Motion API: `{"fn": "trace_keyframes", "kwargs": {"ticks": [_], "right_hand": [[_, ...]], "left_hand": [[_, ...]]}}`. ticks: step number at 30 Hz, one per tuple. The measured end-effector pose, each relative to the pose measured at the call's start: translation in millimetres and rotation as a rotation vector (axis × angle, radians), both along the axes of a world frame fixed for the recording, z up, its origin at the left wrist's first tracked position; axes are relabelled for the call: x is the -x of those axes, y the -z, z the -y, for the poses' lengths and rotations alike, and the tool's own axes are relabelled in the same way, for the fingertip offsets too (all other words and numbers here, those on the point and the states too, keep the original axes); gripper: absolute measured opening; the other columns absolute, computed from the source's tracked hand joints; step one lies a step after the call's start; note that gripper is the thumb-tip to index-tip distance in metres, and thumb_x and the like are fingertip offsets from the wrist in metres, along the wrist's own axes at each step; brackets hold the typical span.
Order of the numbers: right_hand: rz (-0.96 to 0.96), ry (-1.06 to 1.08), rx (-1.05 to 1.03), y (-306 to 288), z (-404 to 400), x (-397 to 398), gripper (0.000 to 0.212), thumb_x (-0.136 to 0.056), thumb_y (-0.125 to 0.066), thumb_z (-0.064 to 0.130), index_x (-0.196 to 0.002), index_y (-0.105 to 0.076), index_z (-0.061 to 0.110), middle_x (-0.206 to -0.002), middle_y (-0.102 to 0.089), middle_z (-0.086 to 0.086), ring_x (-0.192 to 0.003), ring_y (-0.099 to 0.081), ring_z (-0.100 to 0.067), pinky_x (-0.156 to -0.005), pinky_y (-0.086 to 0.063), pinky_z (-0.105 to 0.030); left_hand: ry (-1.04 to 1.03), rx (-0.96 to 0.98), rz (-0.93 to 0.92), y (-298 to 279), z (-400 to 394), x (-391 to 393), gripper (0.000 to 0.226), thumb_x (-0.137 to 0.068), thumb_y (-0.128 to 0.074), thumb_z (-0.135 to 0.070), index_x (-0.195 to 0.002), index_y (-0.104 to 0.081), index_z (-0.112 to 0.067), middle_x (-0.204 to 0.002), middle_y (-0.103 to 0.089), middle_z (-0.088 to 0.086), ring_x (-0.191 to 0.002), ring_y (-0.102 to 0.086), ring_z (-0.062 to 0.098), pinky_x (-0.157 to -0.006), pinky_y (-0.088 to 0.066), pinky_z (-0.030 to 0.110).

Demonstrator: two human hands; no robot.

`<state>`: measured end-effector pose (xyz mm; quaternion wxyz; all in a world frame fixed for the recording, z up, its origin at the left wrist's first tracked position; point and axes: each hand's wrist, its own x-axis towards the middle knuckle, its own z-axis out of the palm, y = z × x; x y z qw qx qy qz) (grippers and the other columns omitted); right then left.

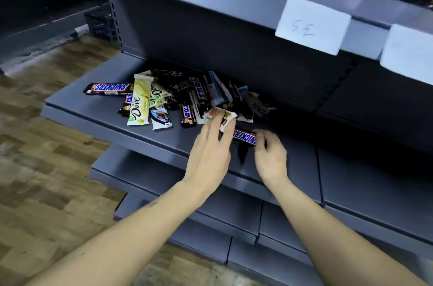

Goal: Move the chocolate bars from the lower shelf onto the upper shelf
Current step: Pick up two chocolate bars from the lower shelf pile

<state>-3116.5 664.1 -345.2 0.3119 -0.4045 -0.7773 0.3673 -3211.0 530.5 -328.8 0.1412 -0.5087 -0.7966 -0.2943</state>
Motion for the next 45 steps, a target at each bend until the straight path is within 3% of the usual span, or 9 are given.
{"fn": "trace_keyframes", "kwargs": {"ticks": [8,12,16,22,29,33,38,42,45], "right_hand": [[0.084,0.029,0.086,-16,-4,-74,0.016,-0.096,-0.055,0.035,-0.109,-0.064,0.033,-0.105,-0.066,0.006,-0.091,-0.062,-0.009,-0.076,-0.046,-0.018],[0.182,-0.008,0.080,-24,-1,-91,0.037,-0.085,-0.070,0.025,-0.120,-0.060,0.031,-0.107,-0.061,0.005,-0.089,-0.060,-0.013,-0.084,-0.049,-0.025],[0.216,0.140,0.012,-26,0,-99,0.036,-0.083,-0.069,0.013,-0.118,-0.062,0.019,-0.110,-0.057,0.001,-0.092,-0.055,-0.010,-0.080,-0.035,-0.011],[0.469,0.135,0.056,-38,23,-100,0.042,-0.085,-0.053,0.066,-0.111,-0.043,0.034,-0.085,-0.062,0.012,-0.081,-0.058,-0.018,-0.070,-0.043,-0.031],[0.640,-0.086,-0.205,-41,12,-81,0.057,-0.093,-0.045,0.010,-0.143,-0.042,0.036,-0.134,-0.037,0.000,-0.112,-0.046,-0.023,-0.079,-0.048,-0.033],[0.723,-0.087,-0.199,-39,-1,-71,0.038,-0.097,-0.044,0.018,-0.129,-0.058,0.030,-0.153,-0.027,0.001,-0.132,-0.029,-0.028,-0.103,-0.040,-0.038],[0.661,0.116,-0.087,-35,0,-78,0.035,-0.099,-0.043,0.045,-0.123,-0.061,0.027,-0.130,-0.048,-0.005,-0.118,-0.040,-0.027,-0.085,-0.042,-0.037],[0.630,0.052,-0.123,-29,2,-90,0.044,-0.095,-0.049,0.049,-0.132,-0.055,0.028,-0.130,-0.047,-0.002,-0.121,-0.040,-0.025,-0.093,-0.044,-0.037],[0.601,-0.001,-0.156,-25,0,-101,0.047,-0.092,-0.059,0.035,-0.138,-0.051,0.026,-0.132,-0.047,0.001,-0.119,-0.040,-0.022,-0.098,-0.041,-0.032]], "left_hand": [[0.104,-0.247,0.435,-5,13,-21,0.054,-0.095,-0.056,-0.014,-0.145,-0.038,-0.020,-0.136,-0.038,-0.002,-0.098,-0.057,0.015,-0.084,-0.052,0.033],[0.083,-0.286,0.545,-9,11,-20,0.040,-0.095,-0.058,-0.018,-0.135,-0.052,-0.023,-0.116,-0.048,-0.007,-0.092,-0.055,0.006,-0.085,-0.050,0.030],[0.083,-0.187,0.544,-12,10,-19,0.042,-0.092,-0.063,-0.019,-0.133,-0.054,-0.028,-0.107,-0.050,-0.008,-0.093,-0.054,0.005,-0.085,-0.047,0.022],[0.048,0.023,0.582,-2,9,-11,0.055,-0.080,-0.076,-0.018,-0.131,-0.057,-0.017,-0.118,-0.038,-0.005,-0.096,-0.047,0.008,-0.095,-0.038,0.019],[-0.019,0.136,0.454,-4,16,8,0.044,-0.082,-0.072,-0.027,-0.125,-0.062,-0.023,-0.110,-0.050,-0.003,-0.099,-0.047,0.019,-0.082,-0.049,0.035],[-0.124,0.231,0.380,-9,14,9,0.042,-0.080,-0.069,-0.037,-0.119,-0.065,-0.022,-0.110,-0.052,0.001,-0.099,-0.045,0.023,-0.077,-0.048,0.037],[-0.126,0.309,0.474,-14,4,-4,0.071,-0.079,-0.069,-0.052,-0.139,-0.041,-0.026,-0.132,-0.037,0.004,-0.093,-0.061,0.028,-0.075,-0.050,0.036],[0.045,0.150,0.475,-18,-7,-11,0.043,-0.095,-0.054,-0.026,-0.137,-0.046,-0.021,-0.145,-0.032,0.000,-0.097,-0.061,0.024,-0.077,-0.051,0.033],[0.095,0.326,0.296,-17,-12,6,0.054,-0.088,-0.049,-0.009,-0.141,-0.045,-0.023,-0.146,-0.036,-0.008,-0.113,-0.048,0.023,-0.088,-0.049,0.036]]}}
